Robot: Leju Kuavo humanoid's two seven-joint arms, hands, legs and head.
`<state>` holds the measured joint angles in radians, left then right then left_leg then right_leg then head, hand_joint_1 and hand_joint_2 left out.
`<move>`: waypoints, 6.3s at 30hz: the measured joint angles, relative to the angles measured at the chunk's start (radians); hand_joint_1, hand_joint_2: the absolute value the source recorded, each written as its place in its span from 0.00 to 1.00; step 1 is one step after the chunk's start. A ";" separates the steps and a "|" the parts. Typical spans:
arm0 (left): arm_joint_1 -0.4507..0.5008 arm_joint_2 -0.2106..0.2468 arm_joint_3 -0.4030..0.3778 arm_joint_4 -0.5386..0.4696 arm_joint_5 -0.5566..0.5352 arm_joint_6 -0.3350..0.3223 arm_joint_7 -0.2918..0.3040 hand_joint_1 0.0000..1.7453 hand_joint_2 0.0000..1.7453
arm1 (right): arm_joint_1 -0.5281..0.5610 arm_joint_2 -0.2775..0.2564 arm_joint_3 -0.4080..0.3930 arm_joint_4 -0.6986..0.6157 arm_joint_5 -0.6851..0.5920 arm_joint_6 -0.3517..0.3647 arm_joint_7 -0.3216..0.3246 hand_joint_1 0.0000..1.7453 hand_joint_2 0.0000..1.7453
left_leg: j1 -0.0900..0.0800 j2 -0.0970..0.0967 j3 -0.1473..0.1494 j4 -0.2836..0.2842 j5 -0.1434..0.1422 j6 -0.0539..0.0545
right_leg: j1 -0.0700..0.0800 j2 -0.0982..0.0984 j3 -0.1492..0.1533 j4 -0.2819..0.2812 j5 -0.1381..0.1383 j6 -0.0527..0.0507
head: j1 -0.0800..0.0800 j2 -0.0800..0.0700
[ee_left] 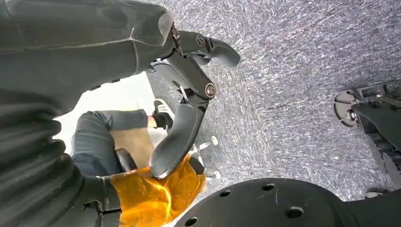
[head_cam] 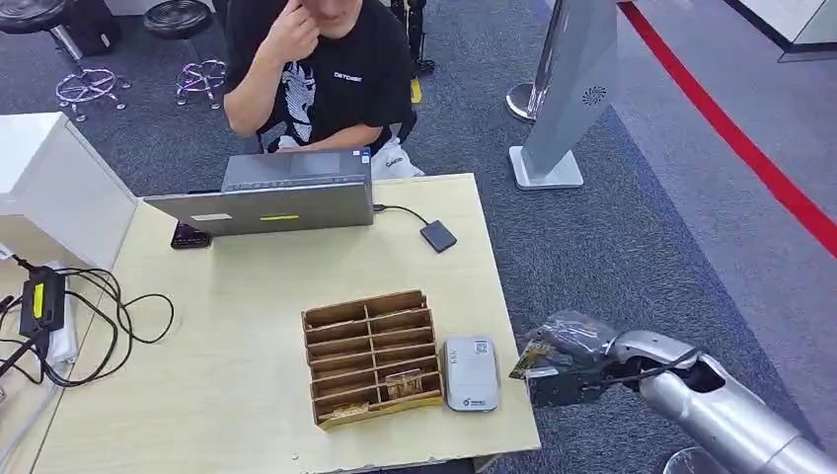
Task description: Pass the card to the sensor for recognition and then transmit it.
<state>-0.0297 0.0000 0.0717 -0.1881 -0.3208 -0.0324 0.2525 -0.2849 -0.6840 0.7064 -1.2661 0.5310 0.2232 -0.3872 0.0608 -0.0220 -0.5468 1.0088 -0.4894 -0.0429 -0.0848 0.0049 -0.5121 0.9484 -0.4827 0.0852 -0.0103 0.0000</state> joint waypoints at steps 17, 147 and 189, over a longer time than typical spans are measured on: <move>-0.002 0.000 0.001 0.000 -0.009 0.000 0.000 0.00 1.00 | -0.027 0.011 0.053 0.026 -0.016 -0.013 0.016 1.00 1.00 | 0.000 0.000 0.000 0.000 0.000 0.000 | 0.000 0.000 0.000 0.000 0.000 0.000 | 0.000 0.000; -0.010 -0.020 0.103 0.000 -0.183 0.000 0.004 0.00 1.00 | -0.021 0.560 0.014 0.027 0.341 -0.796 0.067 0.00 1.00 | 0.000 0.005 -0.005 0.000 0.005 -0.003 | 0.000 0.004 -0.011 0.006 0.004 -0.002 | 0.000 0.000; -0.012 -0.021 0.111 0.000 -0.228 -0.009 0.004 0.00 1.00 | -0.099 0.650 0.131 0.290 0.591 -0.899 0.188 0.00 1.00 | 0.000 0.005 -0.005 0.000 0.006 -0.003 | 0.000 0.004 -0.010 0.006 0.004 -0.002 | 0.000 0.000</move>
<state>-0.0417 -0.0206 0.1827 -0.1881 -0.5489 -0.0416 0.2564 -0.3839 -0.0340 0.8377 -0.9762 1.1219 -0.6760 -0.1991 0.0613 -0.0173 -0.5520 1.0085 -0.4838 -0.0455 -0.0846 0.0093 -0.5226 0.9544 -0.4786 0.0828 -0.0103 0.0000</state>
